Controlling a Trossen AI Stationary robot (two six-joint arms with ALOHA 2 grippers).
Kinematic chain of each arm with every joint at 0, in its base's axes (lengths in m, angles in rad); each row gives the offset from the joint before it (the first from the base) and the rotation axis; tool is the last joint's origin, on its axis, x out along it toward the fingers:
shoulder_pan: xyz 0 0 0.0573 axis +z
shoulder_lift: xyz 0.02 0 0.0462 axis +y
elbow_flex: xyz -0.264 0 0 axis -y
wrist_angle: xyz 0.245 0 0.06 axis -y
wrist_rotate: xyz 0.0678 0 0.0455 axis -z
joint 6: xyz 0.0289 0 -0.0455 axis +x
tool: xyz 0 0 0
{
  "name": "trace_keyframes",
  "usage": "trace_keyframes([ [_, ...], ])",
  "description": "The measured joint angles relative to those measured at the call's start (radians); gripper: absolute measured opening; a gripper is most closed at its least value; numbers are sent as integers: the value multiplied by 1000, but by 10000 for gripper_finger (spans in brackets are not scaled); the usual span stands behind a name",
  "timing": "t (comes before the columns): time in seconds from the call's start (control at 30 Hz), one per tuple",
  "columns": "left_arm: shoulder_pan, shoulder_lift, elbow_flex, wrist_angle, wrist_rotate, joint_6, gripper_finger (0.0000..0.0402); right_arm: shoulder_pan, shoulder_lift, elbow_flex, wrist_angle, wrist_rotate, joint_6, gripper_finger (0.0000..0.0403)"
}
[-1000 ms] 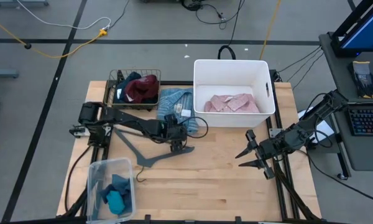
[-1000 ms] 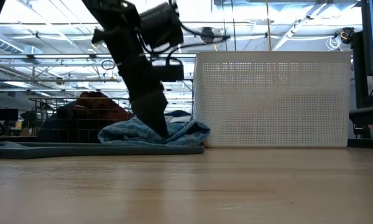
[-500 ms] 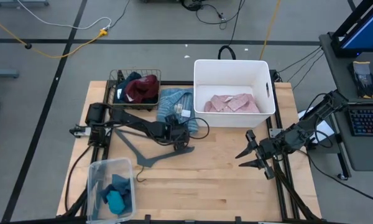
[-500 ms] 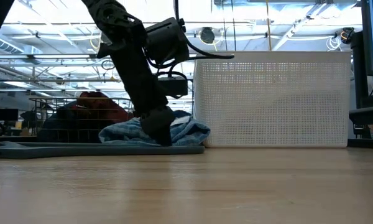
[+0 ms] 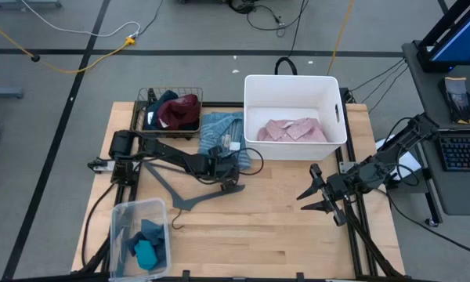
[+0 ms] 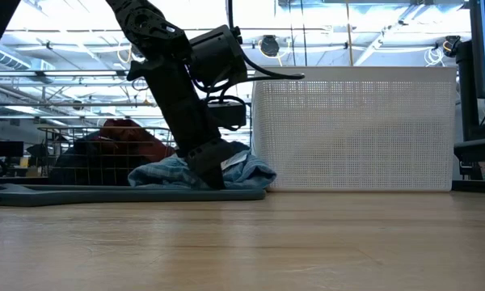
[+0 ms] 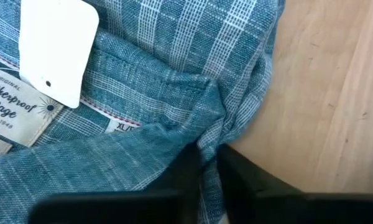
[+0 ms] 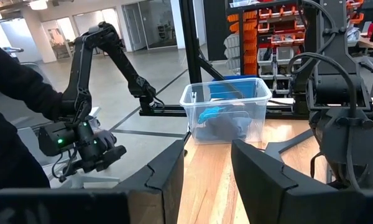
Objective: Pick & Place Cloths
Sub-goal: Put the blue shirt into the white bin
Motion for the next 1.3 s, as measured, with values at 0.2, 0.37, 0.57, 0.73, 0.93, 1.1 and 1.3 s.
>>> trace_keyframes([
  [0.2,0,-1,0,-4,8,-27,17,0,0,0,0,-1,0,126],
  [0.37,-3,-48,-3,-17,25,-27,7,0,0,0,0,-1,0,126],
  [0.57,-6,-188,-8,-111,30,-30,5,0,0,0,0,-2,0,126],
  [0.73,-12,-322,-6,-168,-30,-26,4,0,0,0,0,-2,-6,126],
  [0.93,-21,-503,-6,-185,-63,-23,2,0,0,0,0,-2,-6,126],
  [1.1,-49,-651,-5,-197,-112,-21,2,0,0,0,0,-2,-7,126],
  [1.3,-97,-797,5,-201,-179,-20,1,0,0,0,1,-2,-5,126],
])
